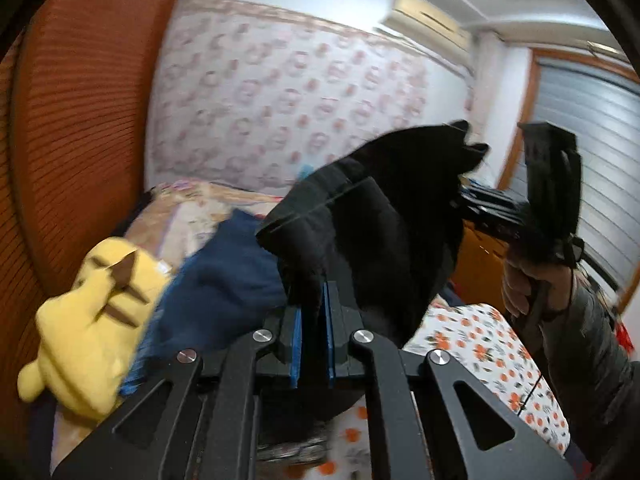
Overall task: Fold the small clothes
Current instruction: 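Carry the folded shirt with both tools to the stack of folded clothes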
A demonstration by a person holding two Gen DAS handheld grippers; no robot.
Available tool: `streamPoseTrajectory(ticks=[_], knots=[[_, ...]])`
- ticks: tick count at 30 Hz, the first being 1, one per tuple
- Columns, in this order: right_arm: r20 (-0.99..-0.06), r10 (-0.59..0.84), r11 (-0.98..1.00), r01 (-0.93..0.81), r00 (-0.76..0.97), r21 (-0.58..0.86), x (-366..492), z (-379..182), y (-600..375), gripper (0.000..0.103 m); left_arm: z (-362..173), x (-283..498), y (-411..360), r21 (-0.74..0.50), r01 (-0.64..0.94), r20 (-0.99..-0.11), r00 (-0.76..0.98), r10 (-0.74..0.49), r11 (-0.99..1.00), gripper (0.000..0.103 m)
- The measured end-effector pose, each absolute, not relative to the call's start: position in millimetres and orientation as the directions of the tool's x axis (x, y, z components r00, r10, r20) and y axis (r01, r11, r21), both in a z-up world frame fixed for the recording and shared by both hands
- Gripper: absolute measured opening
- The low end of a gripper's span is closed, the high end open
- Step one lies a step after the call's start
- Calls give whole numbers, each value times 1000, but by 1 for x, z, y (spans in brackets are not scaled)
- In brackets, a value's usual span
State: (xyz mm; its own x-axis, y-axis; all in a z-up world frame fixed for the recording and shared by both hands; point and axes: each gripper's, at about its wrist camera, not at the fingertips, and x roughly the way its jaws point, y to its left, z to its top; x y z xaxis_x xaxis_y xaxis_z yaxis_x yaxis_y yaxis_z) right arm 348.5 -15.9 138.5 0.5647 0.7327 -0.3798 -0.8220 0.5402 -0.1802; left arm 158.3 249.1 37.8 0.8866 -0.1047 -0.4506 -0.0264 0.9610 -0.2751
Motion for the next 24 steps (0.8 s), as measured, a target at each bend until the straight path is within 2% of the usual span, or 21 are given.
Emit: streamPoseTrajectory(ticks=[10,13,14,15,17,19,22,24], knots=[[-537,686,436,-868,492,-237,432,97,131,20,-15,150,285,-286,-157,-523,852,-17,945,10],[-569,642,479,-848,514,-226,454,89,140,30,-16,150,283,-275,-161,-531,847,-11,948,10],[-567,628,508,-833,532,-219,461,89,139,38,-15,150,282,-270,-160,-530,848,-8,949,10],[-555,622,533,-818,552,-216,464,93,141,46,-15,151,282,-265,-164,-531,847,-2,950,10],[-521,630,571,-798,576,-192,467,101,133,55,-15,149,284,-262,-171,-532,847,6,950,10],[-494,636,601,-782,593,-164,469,108,119,58,-14,150,284,-259,-179,-535,845,13,949,11],[-484,667,576,-804,567,-147,454,101,107,58,-14,149,283,-237,-196,-544,838,37,951,18],[-495,693,541,-832,524,-122,452,88,112,58,-13,147,284,-233,-195,-539,841,41,953,35]])
